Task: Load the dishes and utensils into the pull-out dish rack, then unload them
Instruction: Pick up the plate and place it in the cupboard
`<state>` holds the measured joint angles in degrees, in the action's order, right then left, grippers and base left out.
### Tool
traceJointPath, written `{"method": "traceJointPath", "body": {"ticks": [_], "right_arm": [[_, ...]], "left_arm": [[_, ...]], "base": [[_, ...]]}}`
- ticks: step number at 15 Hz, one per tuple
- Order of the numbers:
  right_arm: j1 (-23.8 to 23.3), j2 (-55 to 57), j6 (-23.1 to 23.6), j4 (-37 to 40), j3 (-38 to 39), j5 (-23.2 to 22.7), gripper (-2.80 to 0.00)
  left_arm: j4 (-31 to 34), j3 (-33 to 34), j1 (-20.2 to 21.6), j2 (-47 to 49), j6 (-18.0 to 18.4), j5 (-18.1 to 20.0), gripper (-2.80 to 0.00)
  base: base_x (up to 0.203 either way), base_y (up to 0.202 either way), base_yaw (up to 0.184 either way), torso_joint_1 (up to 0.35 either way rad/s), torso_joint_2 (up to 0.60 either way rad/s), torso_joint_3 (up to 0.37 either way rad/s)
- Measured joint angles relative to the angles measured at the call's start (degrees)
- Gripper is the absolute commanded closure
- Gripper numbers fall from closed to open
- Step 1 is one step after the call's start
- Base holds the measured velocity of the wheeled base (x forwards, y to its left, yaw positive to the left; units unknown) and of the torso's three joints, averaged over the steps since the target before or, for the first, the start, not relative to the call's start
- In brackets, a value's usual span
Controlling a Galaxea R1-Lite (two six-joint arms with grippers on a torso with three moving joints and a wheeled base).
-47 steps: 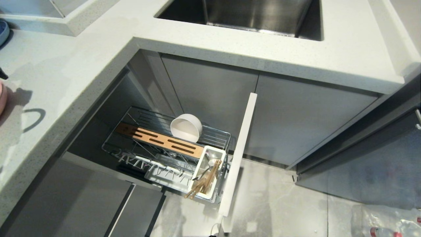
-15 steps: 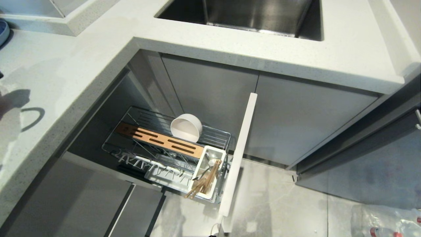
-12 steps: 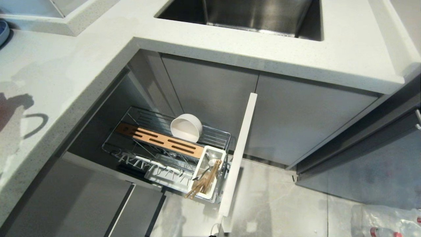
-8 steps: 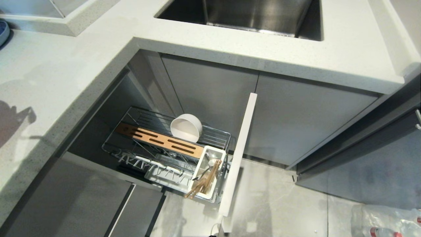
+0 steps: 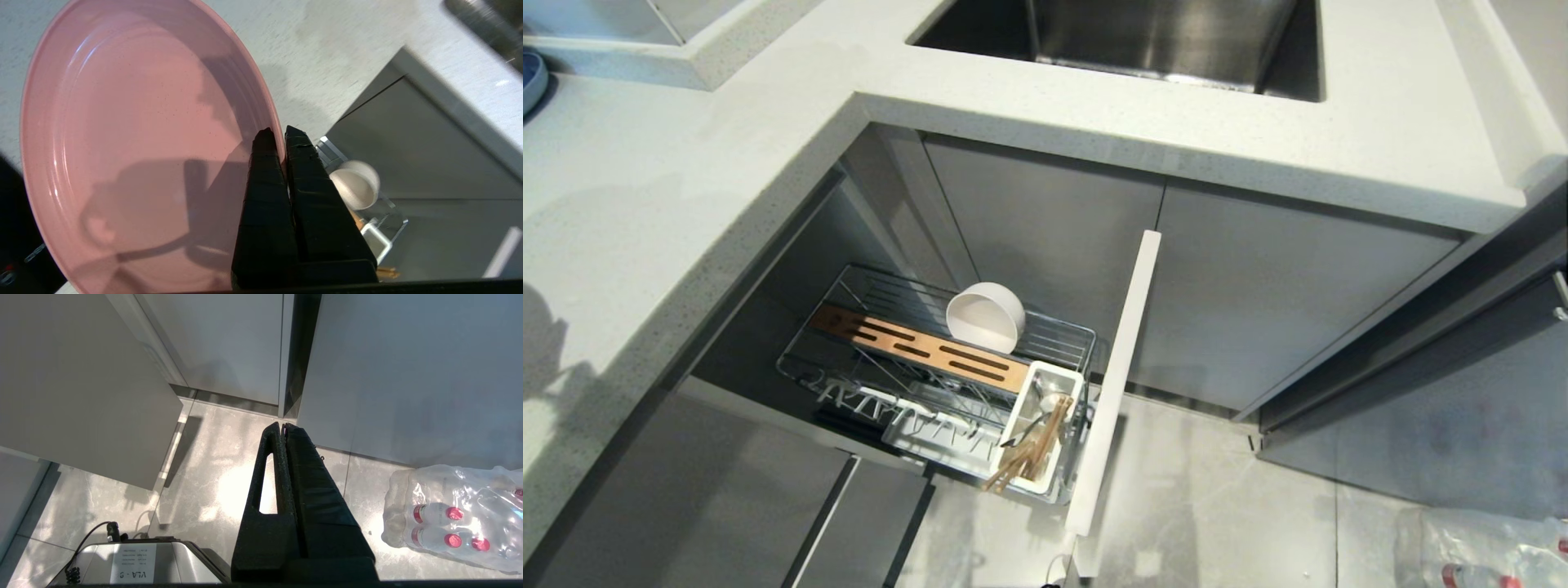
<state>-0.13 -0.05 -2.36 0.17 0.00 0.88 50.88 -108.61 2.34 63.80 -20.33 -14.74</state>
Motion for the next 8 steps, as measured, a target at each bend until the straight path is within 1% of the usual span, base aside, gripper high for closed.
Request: {"method": "traceJointPath", "body": {"ticks": [2, 5, 7, 8], "right_arm": [[-0.02, 0.00, 0.00, 0.01, 0.00, 0.00, 0.00], [-0.05, 0.00, 0.00, -0.01, 0.00, 0.00, 0.00], [-0.05, 0.00, 0.00, 0.01, 0.00, 0.00, 0.00], [-0.02, 0.00, 0.00, 0.01, 0.00, 0.00, 0.00]], "left_arm": [[-6.85, 3.42, -2.07, -1.65, -2.54, 0.05, 0.00], [-24.59, 12.63, -6.03, -3.36, -7.23, 0.16, 0.00], [-36.04, 16.94, -11.19, -4.07, -12.06, 0.66, 0.00], [-39.51, 18.05, -13.84, -4.38, -14.76, 1.33, 0.00]], "base": [[0.000, 0.000, 0.000, 0.000, 0.00, 0.000], [0.000, 0.000, 0.000, 0.000, 0.00, 0.000], [0.000, 0.000, 0.000, 0.000, 0.00, 0.000], [0.000, 0.000, 0.000, 0.000, 0.00, 0.000]]}}
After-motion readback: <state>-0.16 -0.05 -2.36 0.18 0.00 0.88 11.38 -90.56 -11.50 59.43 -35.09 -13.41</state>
